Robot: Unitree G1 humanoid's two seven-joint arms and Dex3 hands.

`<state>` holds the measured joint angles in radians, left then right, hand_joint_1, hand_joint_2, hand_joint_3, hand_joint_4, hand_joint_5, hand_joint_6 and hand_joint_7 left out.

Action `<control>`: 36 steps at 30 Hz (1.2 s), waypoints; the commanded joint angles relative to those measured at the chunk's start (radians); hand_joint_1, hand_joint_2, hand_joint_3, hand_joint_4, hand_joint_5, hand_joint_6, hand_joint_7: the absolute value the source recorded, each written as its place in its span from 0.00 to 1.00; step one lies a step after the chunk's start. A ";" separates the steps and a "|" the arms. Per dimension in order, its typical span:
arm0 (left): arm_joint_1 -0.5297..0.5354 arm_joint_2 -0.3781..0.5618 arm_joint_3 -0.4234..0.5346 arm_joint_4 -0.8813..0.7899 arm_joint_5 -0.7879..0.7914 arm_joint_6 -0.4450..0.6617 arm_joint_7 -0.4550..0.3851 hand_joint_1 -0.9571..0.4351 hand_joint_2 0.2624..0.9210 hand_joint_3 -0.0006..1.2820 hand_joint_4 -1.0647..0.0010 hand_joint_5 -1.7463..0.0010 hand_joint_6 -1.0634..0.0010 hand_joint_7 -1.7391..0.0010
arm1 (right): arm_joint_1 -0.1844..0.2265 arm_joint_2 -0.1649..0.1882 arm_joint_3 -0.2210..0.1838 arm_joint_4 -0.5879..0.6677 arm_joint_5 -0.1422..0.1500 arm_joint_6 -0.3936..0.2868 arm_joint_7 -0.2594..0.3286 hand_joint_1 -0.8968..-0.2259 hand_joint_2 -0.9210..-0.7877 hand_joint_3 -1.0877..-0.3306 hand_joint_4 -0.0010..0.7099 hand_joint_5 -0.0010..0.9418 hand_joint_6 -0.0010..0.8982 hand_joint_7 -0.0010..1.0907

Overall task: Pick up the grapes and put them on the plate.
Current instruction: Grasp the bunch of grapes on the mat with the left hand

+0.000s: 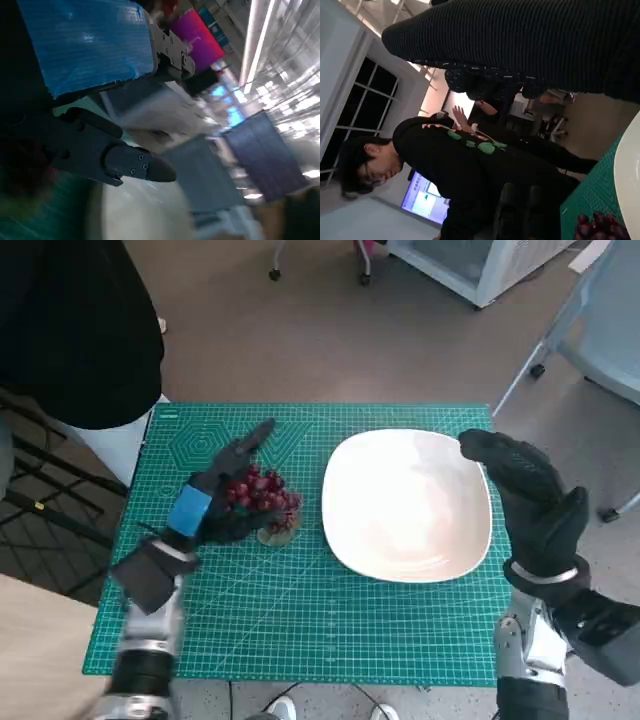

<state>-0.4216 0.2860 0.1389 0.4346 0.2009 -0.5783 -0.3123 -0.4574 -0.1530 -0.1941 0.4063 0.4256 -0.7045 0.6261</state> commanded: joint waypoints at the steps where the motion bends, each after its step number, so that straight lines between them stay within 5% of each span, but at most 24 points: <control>1: 0.026 0.135 -0.084 -0.235 0.379 0.237 0.072 0.22 0.87 0.00 0.99 1.00 0.92 1.00 | 0.016 0.004 0.002 0.002 -0.015 0.021 -0.021 0.59 0.00 0.70 0.30 0.00 0.04 0.32; 6: 0.017 0.128 -0.136 -0.326 0.510 0.445 0.025 0.26 0.75 0.00 1.00 1.00 0.98 1.00 | 0.016 0.005 0.004 -0.001 -0.016 0.025 -0.024 0.59 0.00 0.70 0.30 0.00 0.04 0.32; 11: 0.005 0.125 -0.188 -0.344 0.562 0.539 0.004 0.24 0.73 0.00 1.00 1.00 0.97 0.99 | 0.016 0.007 0.006 -0.002 -0.014 0.026 -0.027 0.59 0.00 0.70 0.30 0.00 0.04 0.33; 36: -0.119 0.139 -0.380 -0.188 0.574 0.695 0.024 0.35 0.65 0.00 1.00 1.00 0.92 0.99 | 0.026 -0.001 0.006 -0.026 -0.012 0.041 -0.025 0.60 0.00 0.69 0.29 0.00 0.03 0.34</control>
<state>-0.5052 0.4187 -0.2178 0.2158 0.7628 0.1004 -0.2958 -0.4520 -0.1521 -0.1902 0.3785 0.4229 -0.6779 0.6052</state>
